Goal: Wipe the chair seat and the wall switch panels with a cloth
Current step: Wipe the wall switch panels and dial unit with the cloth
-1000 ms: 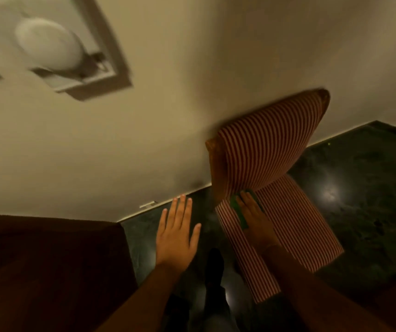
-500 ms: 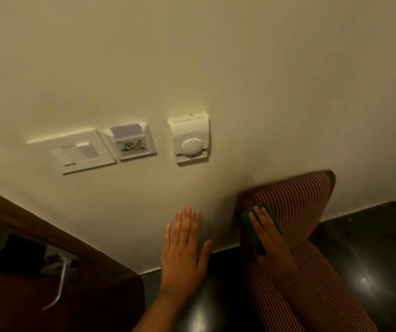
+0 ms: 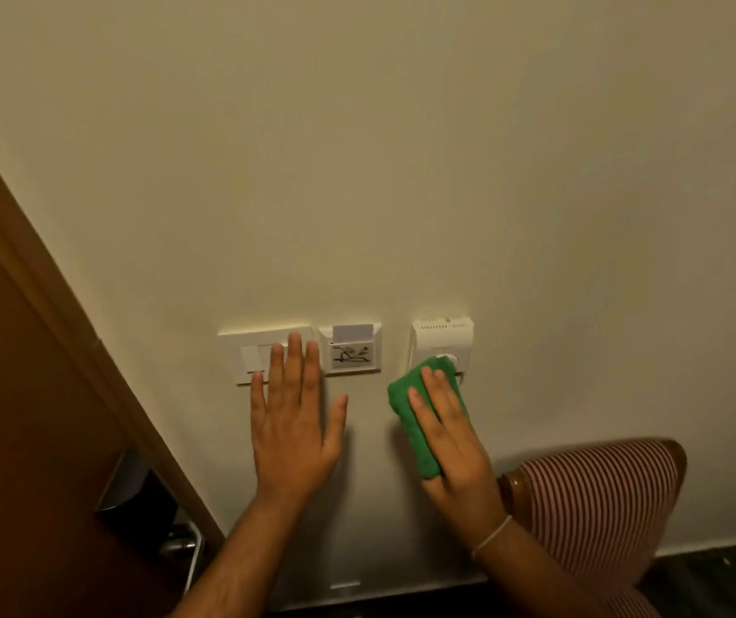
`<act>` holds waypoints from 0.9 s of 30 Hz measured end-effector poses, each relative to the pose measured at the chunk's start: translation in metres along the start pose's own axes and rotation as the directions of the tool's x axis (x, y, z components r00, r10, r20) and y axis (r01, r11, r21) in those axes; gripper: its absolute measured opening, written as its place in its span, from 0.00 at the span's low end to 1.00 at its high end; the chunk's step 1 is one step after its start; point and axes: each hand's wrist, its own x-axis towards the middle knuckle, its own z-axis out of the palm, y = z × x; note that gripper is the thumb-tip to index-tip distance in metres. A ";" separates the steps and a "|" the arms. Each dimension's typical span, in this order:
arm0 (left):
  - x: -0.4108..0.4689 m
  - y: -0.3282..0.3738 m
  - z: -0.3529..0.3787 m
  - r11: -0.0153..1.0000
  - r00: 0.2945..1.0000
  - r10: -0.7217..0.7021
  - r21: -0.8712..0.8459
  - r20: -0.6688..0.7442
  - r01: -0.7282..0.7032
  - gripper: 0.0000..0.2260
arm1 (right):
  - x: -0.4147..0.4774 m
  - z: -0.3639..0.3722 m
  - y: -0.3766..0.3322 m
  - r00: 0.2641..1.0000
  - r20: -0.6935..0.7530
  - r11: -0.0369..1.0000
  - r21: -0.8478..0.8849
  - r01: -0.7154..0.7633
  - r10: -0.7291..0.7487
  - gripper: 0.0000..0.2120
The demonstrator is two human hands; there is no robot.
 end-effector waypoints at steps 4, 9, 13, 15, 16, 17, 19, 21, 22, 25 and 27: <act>0.042 -0.025 -0.002 1.000 0.998 -0.018 0.011 -0.064 0.019 0.34 | 0.030 0.034 -0.005 0.998 -0.041 0.999 -0.004 0.051 -0.051 0.33; 0.076 -0.046 0.010 1.000 0.993 0.019 0.023 -0.118 -0.017 0.34 | 0.043 0.074 0.003 0.998 -0.064 1.000 -0.025 -0.014 0.012 0.45; 0.084 -0.053 0.024 0.998 0.986 0.056 0.044 -0.157 -0.050 0.37 | 0.043 0.096 0.014 0.995 -0.093 0.995 -0.086 -0.045 0.037 0.41; 0.084 -0.055 0.030 0.998 0.983 0.066 0.020 -0.171 -0.064 0.35 | 0.042 0.106 0.021 0.993 -0.118 0.994 -0.106 -0.036 0.023 0.37; 0.084 -0.056 0.032 0.997 0.981 0.073 0.003 -0.182 -0.074 0.34 | 0.041 0.111 0.025 0.991 -0.133 0.993 -0.117 -0.029 0.013 0.36; 0.084 -0.057 0.033 0.996 0.977 0.082 -0.012 -0.197 -0.086 0.34 | 0.040 0.116 0.027 0.989 -0.148 0.991 -0.129 -0.023 0.003 0.37; 0.085 -0.058 0.036 0.994 0.967 0.097 -0.031 -0.234 -0.108 0.33 | 0.034 0.125 0.032 0.987 -0.162 0.988 -0.155 -0.025 -0.001 0.42; 0.085 -0.058 0.038 0.992 0.959 0.106 -0.041 -0.264 -0.121 0.32 | 0.027 0.130 0.035 0.988 -0.156 0.984 -0.174 -0.033 0.006 0.47; 0.085 -0.059 0.038 0.992 0.956 0.107 -0.043 -0.272 -0.123 0.32 | 0.025 0.131 0.037 0.988 -0.153 0.984 -0.173 -0.035 0.008 0.48; 0.084 -0.059 0.039 0.991 0.953 0.109 -0.039 -0.282 -0.125 0.32 | 0.029 0.130 0.036 0.982 -0.189 0.991 -0.128 -0.037 0.013 0.47; 0.084 -0.059 0.039 0.992 0.956 0.110 -0.033 -0.272 -0.123 0.32 | 0.040 0.128 0.035 0.972 -0.234 0.995 -0.095 -0.036 0.013 0.46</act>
